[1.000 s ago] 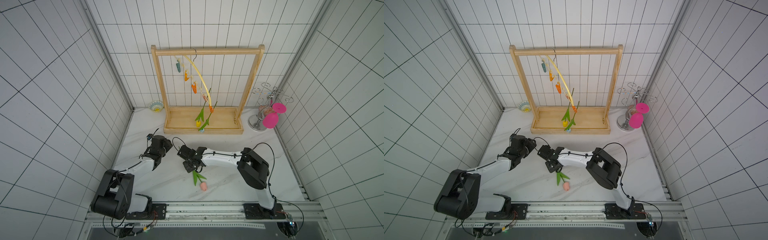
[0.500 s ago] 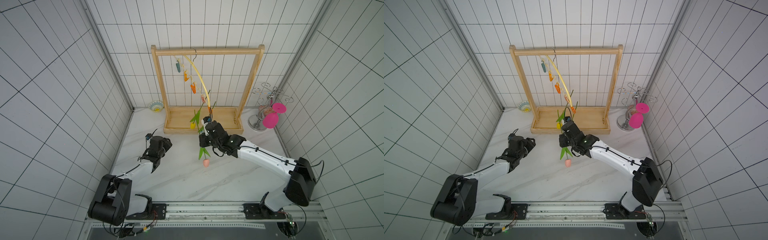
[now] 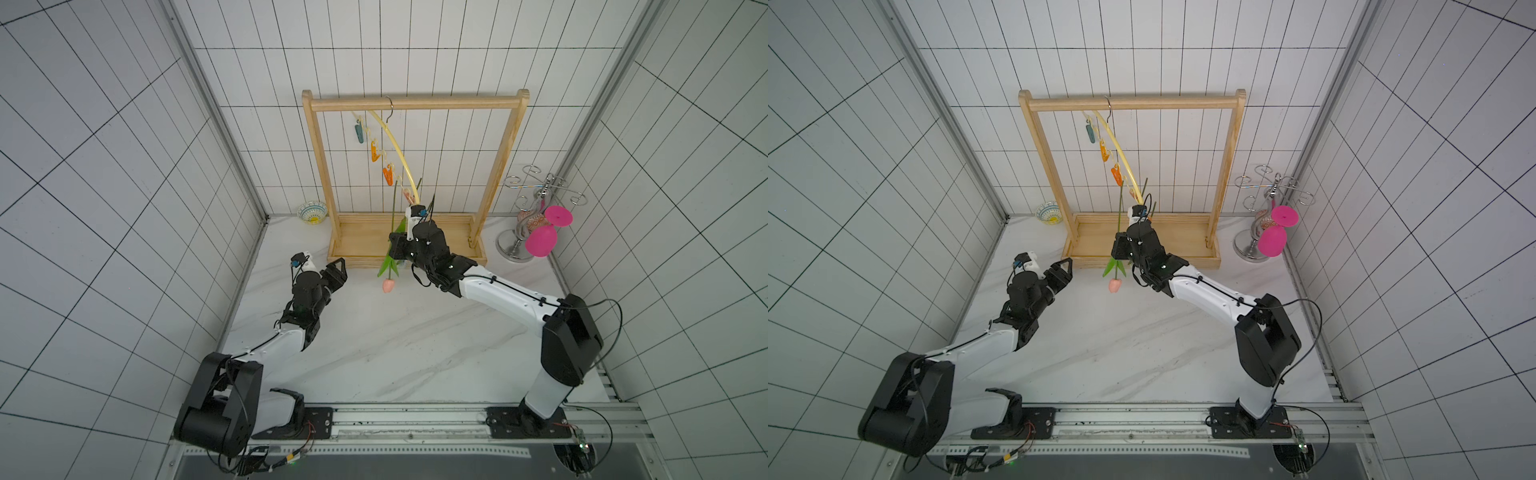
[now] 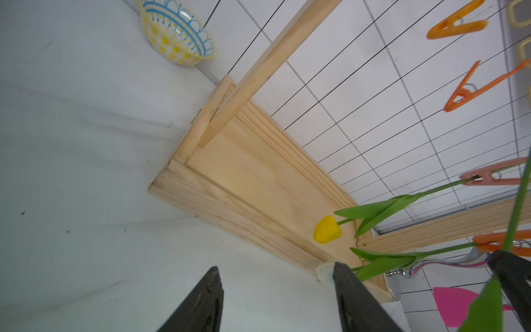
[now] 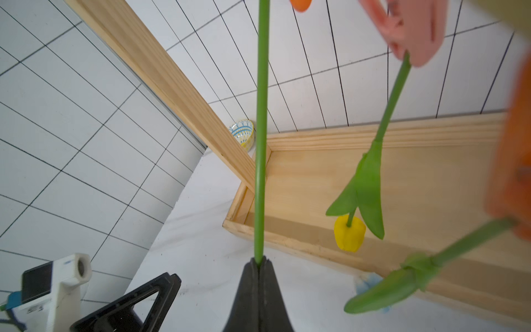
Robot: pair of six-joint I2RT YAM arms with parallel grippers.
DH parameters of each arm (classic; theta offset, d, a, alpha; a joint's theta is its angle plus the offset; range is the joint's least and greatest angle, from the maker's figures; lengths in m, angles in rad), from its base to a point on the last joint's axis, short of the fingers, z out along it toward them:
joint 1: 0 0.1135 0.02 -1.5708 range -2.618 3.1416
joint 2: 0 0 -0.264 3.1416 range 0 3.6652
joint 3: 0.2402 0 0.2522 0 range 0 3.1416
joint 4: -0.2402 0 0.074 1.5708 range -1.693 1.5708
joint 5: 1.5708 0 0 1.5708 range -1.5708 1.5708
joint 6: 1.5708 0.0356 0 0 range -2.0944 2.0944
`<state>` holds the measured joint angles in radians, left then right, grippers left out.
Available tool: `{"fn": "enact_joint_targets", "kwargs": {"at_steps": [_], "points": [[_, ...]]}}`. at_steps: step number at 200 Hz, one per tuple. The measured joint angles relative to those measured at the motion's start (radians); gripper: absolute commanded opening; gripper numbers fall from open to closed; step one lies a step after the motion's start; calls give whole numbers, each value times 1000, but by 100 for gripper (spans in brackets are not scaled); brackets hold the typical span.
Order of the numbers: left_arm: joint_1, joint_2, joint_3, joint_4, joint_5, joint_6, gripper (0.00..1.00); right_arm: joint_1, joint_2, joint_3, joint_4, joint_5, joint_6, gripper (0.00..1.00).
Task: Dry the flowers on a clothes hanger
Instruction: Open the clamp at the hanger.
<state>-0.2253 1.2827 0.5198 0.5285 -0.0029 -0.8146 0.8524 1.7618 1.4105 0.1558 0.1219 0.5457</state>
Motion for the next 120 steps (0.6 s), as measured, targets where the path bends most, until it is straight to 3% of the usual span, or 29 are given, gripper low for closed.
{"fn": "enact_joint_targets", "kwargs": {"at_steps": [22, 69, 120], "points": [[0, 53, 143, 85, 16, 54, 64, -5, 55, 63, 46, 47, -48, 0], [1, 311, 486, 295, 211, 129, 67, -50, 96, 82, 60, 54, -115, 0], [-5, 554, 770, 313, 337, 169, 65, -82, 111, 102, 29, -13, -181, 0]]}}
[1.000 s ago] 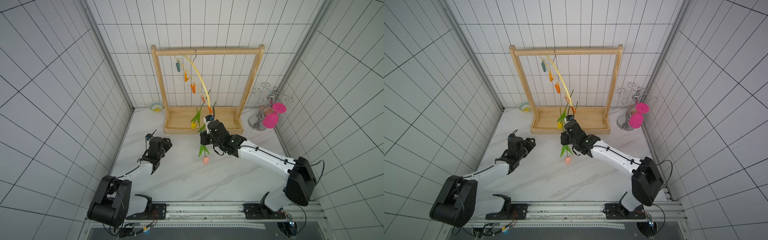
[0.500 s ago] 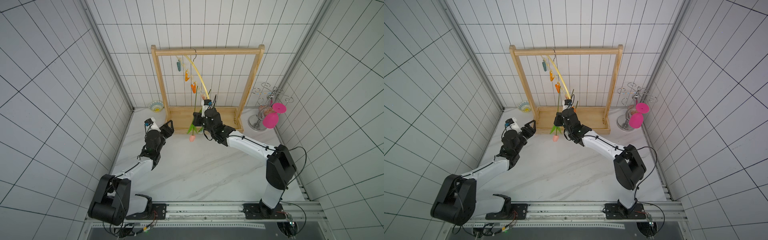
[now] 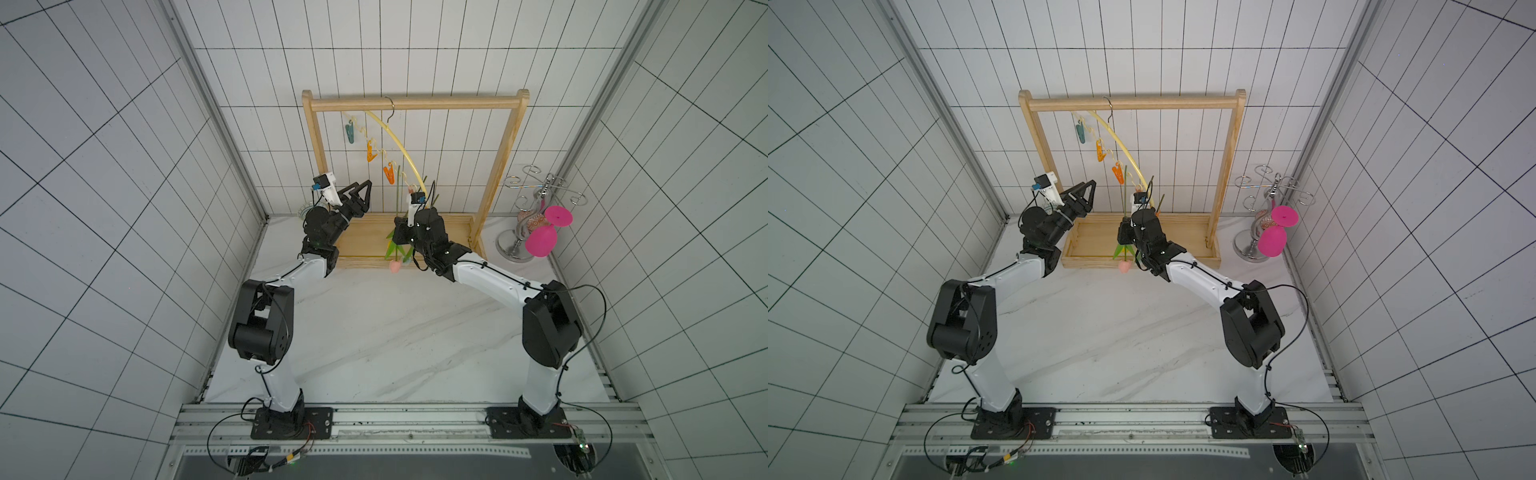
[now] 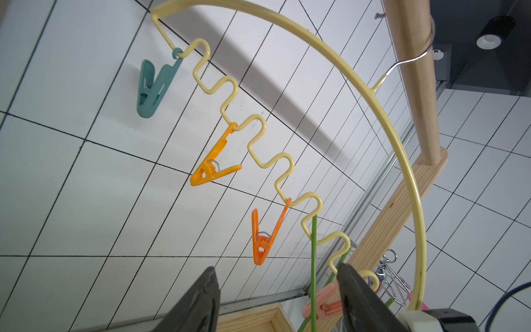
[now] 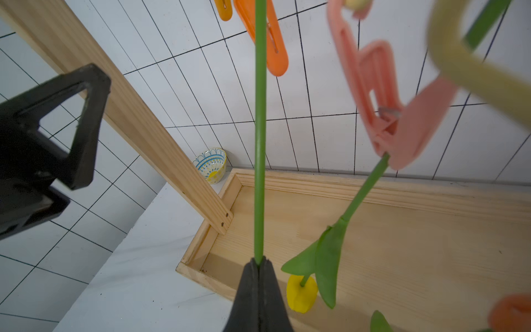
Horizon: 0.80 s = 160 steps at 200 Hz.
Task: Dry the flowers on a clothes hanger
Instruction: Open the clamp at the hanger.
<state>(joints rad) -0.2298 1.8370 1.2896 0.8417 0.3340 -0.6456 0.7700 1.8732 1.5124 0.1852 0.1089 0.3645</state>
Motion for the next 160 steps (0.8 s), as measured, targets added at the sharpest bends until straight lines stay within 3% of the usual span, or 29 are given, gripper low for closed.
{"fn": "enact_joint_targets", "kwargs": {"at_steps": [62, 160], "points": [[-51, 112, 238, -153, 41, 133, 65, -3, 3, 0, -3, -28, -79, 0], [-55, 222, 357, -268, 45, 188, 64, -23, 40, -51, 23, -40, -104, 0]]}}
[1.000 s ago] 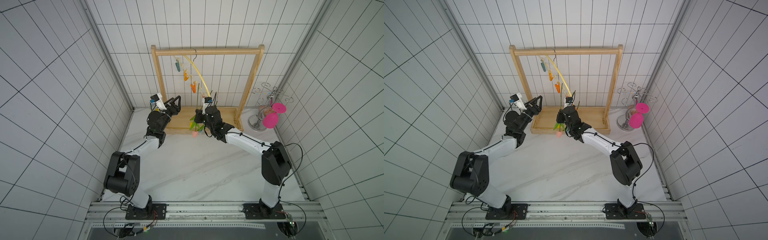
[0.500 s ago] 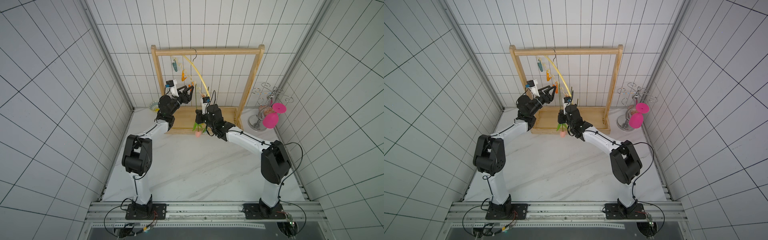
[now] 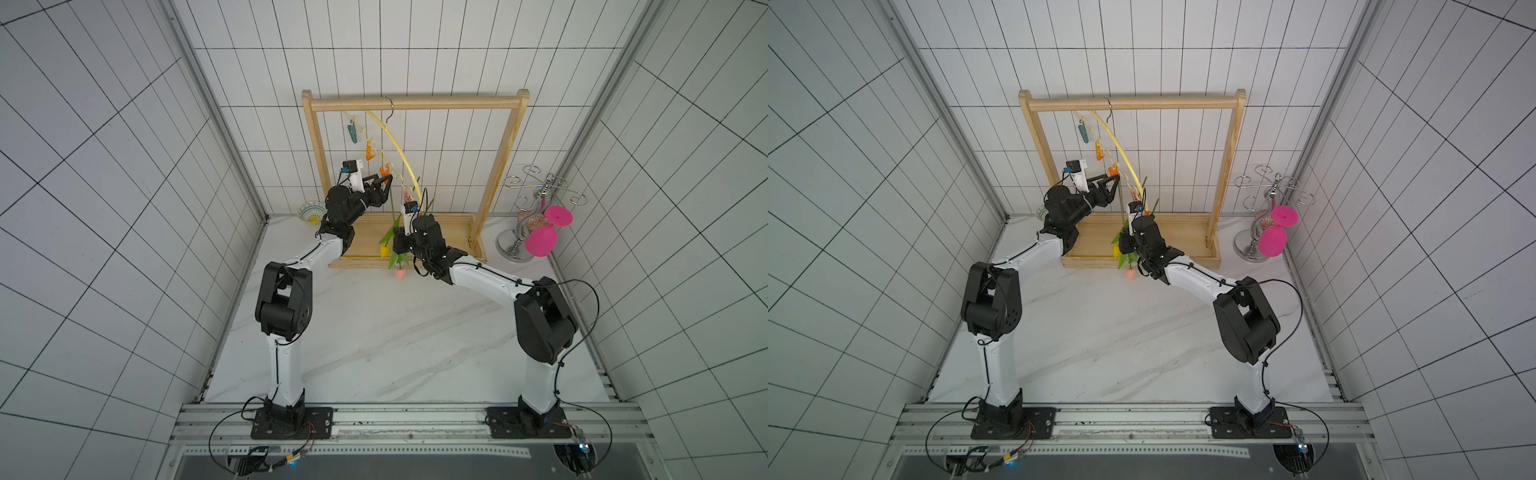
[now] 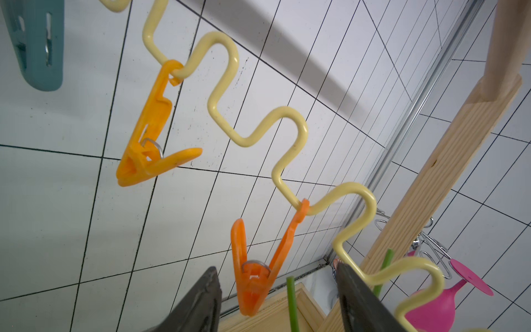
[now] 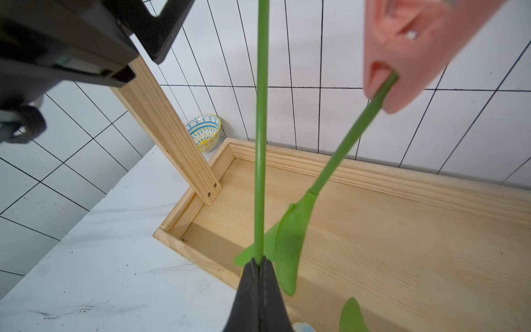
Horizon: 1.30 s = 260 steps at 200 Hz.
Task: Dry the flowers on a clothes hanger
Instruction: Open the clamp at the hanger.
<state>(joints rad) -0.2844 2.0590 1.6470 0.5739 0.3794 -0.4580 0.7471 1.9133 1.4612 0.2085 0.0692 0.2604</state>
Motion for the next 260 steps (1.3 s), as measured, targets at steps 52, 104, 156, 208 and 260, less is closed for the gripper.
{"fn": "enact_joint_targets", "kwargs": {"at_steps": [52, 104, 156, 208, 260], "points": [[0, 24, 90, -42, 13, 20, 58, -31, 0, 3, -42, -1, 50, 0], [-1, 66, 108, -40, 23, 24, 56, -35, 0, 8, -72, -22, 148, 0], [-1, 119, 154, -63, 35, 10, 49, -35, -2, 45, -81, -43, 168, 0], [-3, 130, 218, -62, 39, -2, 45, -35, -2, 69, -95, -55, 170, 0], [-4, 145, 250, -73, 45, -5, 32, -36, -2, 83, -105, -55, 169, 0]]}}
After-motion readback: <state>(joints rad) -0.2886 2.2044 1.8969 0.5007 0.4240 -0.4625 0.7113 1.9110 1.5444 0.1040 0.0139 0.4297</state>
